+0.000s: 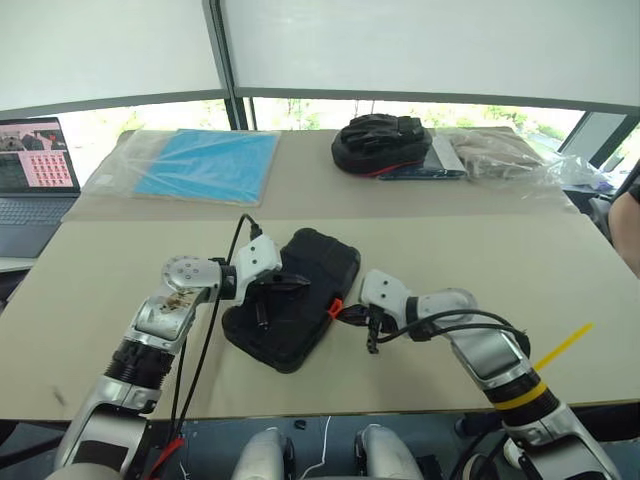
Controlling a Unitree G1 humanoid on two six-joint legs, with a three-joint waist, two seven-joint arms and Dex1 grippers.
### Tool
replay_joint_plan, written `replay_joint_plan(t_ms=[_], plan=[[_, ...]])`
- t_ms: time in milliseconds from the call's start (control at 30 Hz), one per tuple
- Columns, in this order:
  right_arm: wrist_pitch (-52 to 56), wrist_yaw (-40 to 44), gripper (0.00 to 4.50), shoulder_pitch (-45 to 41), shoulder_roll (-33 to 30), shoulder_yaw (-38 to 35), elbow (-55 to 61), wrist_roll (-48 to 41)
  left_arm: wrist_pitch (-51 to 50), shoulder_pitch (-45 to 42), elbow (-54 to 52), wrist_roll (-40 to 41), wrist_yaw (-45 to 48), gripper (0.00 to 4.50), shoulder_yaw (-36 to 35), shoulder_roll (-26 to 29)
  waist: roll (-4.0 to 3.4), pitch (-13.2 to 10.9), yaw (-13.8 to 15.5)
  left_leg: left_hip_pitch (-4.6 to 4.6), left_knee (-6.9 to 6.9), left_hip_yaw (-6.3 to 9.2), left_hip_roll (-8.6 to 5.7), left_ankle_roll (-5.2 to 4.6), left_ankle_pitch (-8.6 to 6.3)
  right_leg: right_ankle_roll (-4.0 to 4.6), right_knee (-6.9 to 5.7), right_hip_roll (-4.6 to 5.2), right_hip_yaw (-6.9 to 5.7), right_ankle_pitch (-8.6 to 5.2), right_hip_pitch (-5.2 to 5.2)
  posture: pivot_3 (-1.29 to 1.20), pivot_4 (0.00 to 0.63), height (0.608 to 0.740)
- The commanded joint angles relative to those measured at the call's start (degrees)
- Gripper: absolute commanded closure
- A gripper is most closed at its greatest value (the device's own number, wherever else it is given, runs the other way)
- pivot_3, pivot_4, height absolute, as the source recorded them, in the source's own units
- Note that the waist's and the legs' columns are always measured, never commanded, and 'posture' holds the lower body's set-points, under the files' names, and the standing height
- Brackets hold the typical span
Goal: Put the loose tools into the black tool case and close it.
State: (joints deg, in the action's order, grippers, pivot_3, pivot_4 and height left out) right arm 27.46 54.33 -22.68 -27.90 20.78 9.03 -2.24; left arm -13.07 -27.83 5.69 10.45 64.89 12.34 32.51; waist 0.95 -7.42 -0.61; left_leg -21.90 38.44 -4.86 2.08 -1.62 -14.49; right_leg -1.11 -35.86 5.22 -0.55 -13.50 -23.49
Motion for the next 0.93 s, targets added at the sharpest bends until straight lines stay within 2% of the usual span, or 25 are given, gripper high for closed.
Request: replay_joint_plan(t_ms=[33, 133, 167, 233, 267, 300, 333, 367, 400, 533, 600, 633, 700, 800, 933], plan=[[-1.1, -0.8, 4.48, -2.1, 1.7, -1.1, 4.9, -1.9, -1.2, 5.3, 6.7, -4.8, -0.5, 4.5, 5.6, -0.4, 0.0, 0.0, 0.0, 0.0, -0.03, 0.0, 0.0, 0.02, -0.01, 0.0, 0.0, 0.0, 0.0, 0.0, 0.0, 0.0, 0.15, 0.74], [-0.4, -0.5, 4.48, 0.4, 0.1, -3.4, 7.1, -3.4, 3.4, 7.2, 5.3, -1.9, -0.5, 4.5, 1.7, -0.3, -0.06, 0.0, -0.1, -0.02, -0.1, -0.02, -0.01, 0.0, 0.0, 0.01, 0.0, 0.01, 0.02, 0.0, 0.03, 0.0, 0.15, 0.74], [-0.3, -0.4, 4.5, 2.0, -0.8, -5.2, 8.3, -4.6, 4.9, 8.2, 3.9, 0.9, -0.1, 4.24, -1.2, -0.5, -0.08, 0.0, -0.1, -0.03, -0.13, -0.03, -0.01, -0.05, 0.03, 0.0, 0.0, 0.0, 0.03, 0.0, 0.04, 0.0, 0.15, 0.74], [-0.7, 0.6, 3.88, 6.0, -2.8, -9.5, 11.4, -7.9, 6.6, 10.4, 0.3, 6.4, 0.9, 3.7, -7.2, -0.2, -0.09, 0.0, -0.3, -0.17, -0.26, -0.05, 0.01, -0.16, 0.09, -0.01, 0.0, -0.01, 0.11, 0.02, -0.17, 0.0, 0.15, 0.74], [-0.6, 1.1, 3.7, 8.0, -3.8, -11.8, 13.0, -9.7, 6.6, 11.6, -1.3, 8.3, 1.1, 3.44, -9.8, 0.8, -0.08, 0.0, -0.2, -0.32, -0.32, -0.07, 0.03, -0.17, 0.1, -0.12, 0.0, -0.01, 0.15, 0.1, -0.36, 0.0, 0.15, 0.74], [-0.7, 1.8, 3.33, 10.0, -5.0, -13.5, 14.3, -11.2, 6.0, 12.9, -2.8, 9.6, 1.4, 3.04, -11.7, 2.0, -0.03, 0.0, -0.2, -0.49, -0.37, -0.07, 0.03, -0.17, 0.1, -0.15, -0.01, -0.03, 0.17, 0.14, -0.56, 0.0, 0.15, 0.74], [-1.8, 2.2, 2.97, 12.0, -6.3, -15.4, 15.1, -12.0, 5.6, 14.4, -4.2, 10.7, 1.3, 2.63, -13.9, 3.4, 0.05, -0.1, -0.2, -0.59, -0.42, -0.08, 0.02, -0.17, 0.11, 0.18, -0.01, -0.06, 0.16, 0.28, -0.69, 0.0, 0.15, 0.74], [-3.1, 2.6, 2.74, 13.8, -7.3, -17.1, 15.6, -12.6, 5.5, 16.0, -5.3, 11.5, 1.2, 2.46, -15.9, 4.7, 0.19, -0.1, -0.2, -0.61, -0.47, -0.09, 0.02, -0.17, 0.1, 0.23, 0.0, -0.07, 0.14, 0.27, -0.71, 0.0, 0.15, 0.74], [-4.6, 2.9, 2.36, 15.4, -8.1, -18.6, 15.8, -13.3, 5.4, 17.5, -6.1, 12.2, 1.0, 2.05, -17.6, 5.8, 0.22, -0.2, -0.3, -0.63, -0.59, -0.09, 0.01, -0.13, 0.07, 0.26, 0.06, -0.09, 0.1, 0.24, -0.75, 0.0, 0.15, 0.74], [-19.9, 9.2, 0.93, 21.0, -8.2, -26.5, 10.9, -18.4, 8.6, 27.5, -7.6, 11.7, -0.5, 0.56, -26.1, 10.4, 0.44, -0.4, -0.2, -0.78, -0.66, -0.09, 0.02, -0.12, -0.15, 0.21, 0.18, -0.14, 0.05, 0.09, -0.86, 0.0, 0.15, 0.74], [-26.3, 12.0, 0.34, 22.3, -8.5, -29.1, 7.3, -19.6, 11.2, 33.1, -7.7, 10.6, -1.7, 0.06, -29.7, 11.1, 0.42, -0.4, -0.3, -0.77, -0.66, -0.1, -0.01, -0.15, -0.22, 0.15, 0.3, -0.1, 0.02, 0.06, -0.81, 0.0, 0.15, 0.74], [-26.7, 13.3, 0.11, 22.5, -9.4, -29.6, 5.9, -20.2, 12.3, 35.3, -7.9, 10.1, -2.4, 0.0, -30.8, 11.1, 0.35, -0.5, -0.4, -0.76, -0.66, -0.14, -0.01, -0.2, -0.27, 0.13, 0.41, -0.08, 0.03, 0.05, -0.78, 0.0, 0.15, 0.74], [-27.4, 14.7, 0.11, 22.6, -10.4, -29.8, 4.0, -20.9, 13.2, 37.4, -8.3, 9.7, -3.5, 0.0, -31.5, 11.2, 0.39, -0.6, -0.2, -0.75, -0.68, -0.24, -0.01, -0.25, -0.4, 0.04, 0.69, -0.05, 0.06, 0.09, -0.68, 0.0, 0.15, 0.74], [-31.8, 15.3, 0.11, 20.6, -10.1, -30.6, -0.8, -20.8, 14.2, 41.2, -8.1, 9.6, -4.8, 0.0, -33.4, 10.6, 0.93, -1.0, 0.6, -1.07, -0.58, -0.15, -0.06, -0.23, -0.38, -0.07, 0.78, 0.06, -0.12, 0.15, -0.81, 0.0, 0.15, 0.74], [-35.7, 16.0, 0.11, 19.7, -10.2, -29.7, -5.0, -19.7, 15.1, 42.1, -8.6, 9.6, -6.4, 0.0, -33.4, 10.1, 0.99, -1.0, 1.3, -1.06, -0.56, -0.13, -0.12, -0.21, -0.38, -0.09, 0.87, 0.24, -0.15, 0.2, -0.78, 0.0, 0.15, 0.74]])
